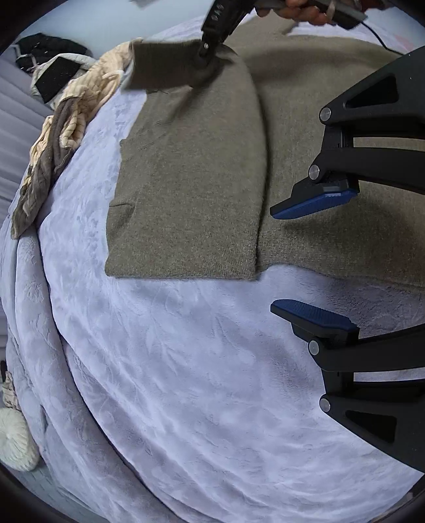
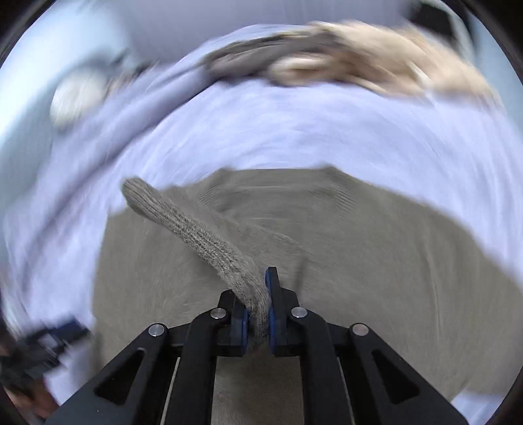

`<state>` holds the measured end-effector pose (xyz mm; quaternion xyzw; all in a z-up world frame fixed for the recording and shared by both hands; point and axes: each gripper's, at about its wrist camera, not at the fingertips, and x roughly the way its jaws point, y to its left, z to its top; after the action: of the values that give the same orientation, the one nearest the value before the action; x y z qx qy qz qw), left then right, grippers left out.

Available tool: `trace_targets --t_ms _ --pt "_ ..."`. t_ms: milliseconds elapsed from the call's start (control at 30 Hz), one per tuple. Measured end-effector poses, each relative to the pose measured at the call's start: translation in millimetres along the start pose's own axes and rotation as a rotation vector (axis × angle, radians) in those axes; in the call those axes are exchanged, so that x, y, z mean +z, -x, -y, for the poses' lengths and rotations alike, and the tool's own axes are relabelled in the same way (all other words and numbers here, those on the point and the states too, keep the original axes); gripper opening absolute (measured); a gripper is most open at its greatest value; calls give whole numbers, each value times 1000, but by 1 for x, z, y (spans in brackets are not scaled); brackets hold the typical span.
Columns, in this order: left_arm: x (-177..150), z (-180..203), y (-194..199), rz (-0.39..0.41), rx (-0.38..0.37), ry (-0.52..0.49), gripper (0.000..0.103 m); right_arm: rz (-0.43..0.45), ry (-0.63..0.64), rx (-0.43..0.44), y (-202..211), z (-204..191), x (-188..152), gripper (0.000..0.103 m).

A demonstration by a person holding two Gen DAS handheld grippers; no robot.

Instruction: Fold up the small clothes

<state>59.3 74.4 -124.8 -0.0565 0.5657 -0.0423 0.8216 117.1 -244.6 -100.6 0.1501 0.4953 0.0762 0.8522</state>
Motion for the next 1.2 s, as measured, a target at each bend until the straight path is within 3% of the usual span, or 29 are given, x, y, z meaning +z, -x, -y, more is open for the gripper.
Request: trace_targets --t_ms 33,67,100,133,233,333,367,400,433,533,667,700,733,767,833,1000,1133,1200 --pt "-1 4 -3 -2 21 -33 53 -6 -184 54 3 40 -8 26" --pt "-1 8 -6 -6 39 -66 53 -21 -262 77 3 57 -14 38" --pt "-2 12 -10 -11 54 -95 53 -45 -351 89 2 78 -22 66" --pt "-4 16 -13 -14 64 -117 53 -47 -434 108 4 97 -33 70" --pt "-4 26 -22 -15 90 -149 53 -39 -525 208 7 117 -45 70" --pt "4 34 -30 1 113 -140 53 -34 -563 244 1 117 -40 69" --pt "8 36 -33 8 134 -132 53 -39 -578 244 -5 117 -35 64" --pt "12 37 -35 14 155 -117 53 -54 -582 239 -10 115 -31 25" --pt "15 35 -34 21 161 -102 53 -66 -574 236 -9 112 -29 7" --pt "15 23 -22 21 131 -84 53 1 -449 240 10 99 -5 7" --pt "12 1 0 -14 35 -79 53 7 -381 115 15 113 0 12" --pt "17 -7 5 -11 16 -66 53 -40 -406 57 7 123 -4 20" --pt "23 -10 9 -4 5 -54 53 -76 -443 35 4 131 -10 35" --pt "35 -15 10 11 -11 -36 53 -71 -478 63 7 138 -17 40" --pt "57 -19 6 20 -50 -15 53 -38 -531 126 20 142 -33 61" --pt "119 -17 -53 -45 -116 14 53 -123 -586 376 12 96 -63 62" --pt "138 -7 -85 -90 -123 30 52 -227 -586 575 -33 17 -80 62" --pt "141 -5 -87 -83 -160 29 31 -274 -591 642 -59 -20 -86 62"
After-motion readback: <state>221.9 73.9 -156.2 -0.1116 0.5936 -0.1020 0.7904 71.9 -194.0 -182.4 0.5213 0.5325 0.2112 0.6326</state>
